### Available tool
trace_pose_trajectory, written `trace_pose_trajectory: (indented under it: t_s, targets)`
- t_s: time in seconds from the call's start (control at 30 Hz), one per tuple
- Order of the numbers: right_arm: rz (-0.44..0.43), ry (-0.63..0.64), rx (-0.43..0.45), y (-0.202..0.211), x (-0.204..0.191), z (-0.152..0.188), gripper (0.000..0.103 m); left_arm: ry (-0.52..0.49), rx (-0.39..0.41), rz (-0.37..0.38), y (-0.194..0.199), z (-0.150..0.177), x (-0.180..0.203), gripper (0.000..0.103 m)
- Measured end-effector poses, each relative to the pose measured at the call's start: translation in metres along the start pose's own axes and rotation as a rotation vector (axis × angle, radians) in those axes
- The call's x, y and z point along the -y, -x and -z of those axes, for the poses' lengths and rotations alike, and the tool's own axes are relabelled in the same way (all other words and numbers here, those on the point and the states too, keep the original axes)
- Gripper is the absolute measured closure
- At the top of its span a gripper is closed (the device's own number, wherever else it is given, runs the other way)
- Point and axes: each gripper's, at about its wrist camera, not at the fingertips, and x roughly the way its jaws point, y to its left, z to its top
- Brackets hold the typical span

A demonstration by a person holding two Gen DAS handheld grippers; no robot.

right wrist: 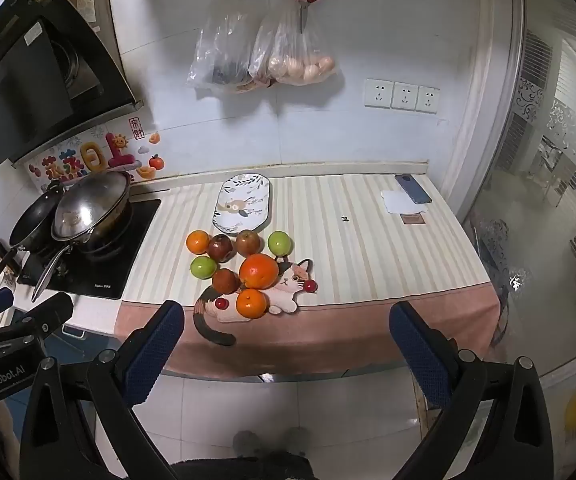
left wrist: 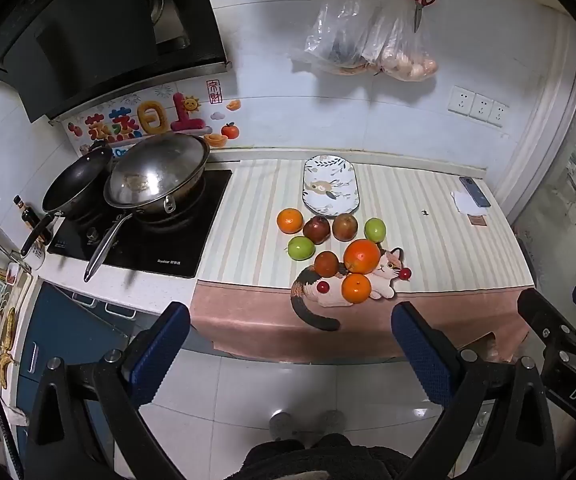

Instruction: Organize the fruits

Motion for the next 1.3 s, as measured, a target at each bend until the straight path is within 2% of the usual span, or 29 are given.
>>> trace_pose_trajectory:
  t_s: [0.77, 1.03, 1.3]
  targets:
    - [-0.017, -0.006, 0.000, 0.005, -0.005, -0.001, 0.000, 0.005, 0.002, 0.006, 0.001, 0.001, 0.002, 0.000]
    - [-0.022, -0.009, 0.005, 0.006, -0.009, 0.008, 0.000, 0.006, 0.004, 0.006, 0.002, 0.001, 0.002, 0.000]
    - [-0.020, -0.011, 0.005, 0.007, -0.009, 0.006, 0.000, 0.003, 0.010, 0.006, 0.011, -0.011, 0.006, 0.000]
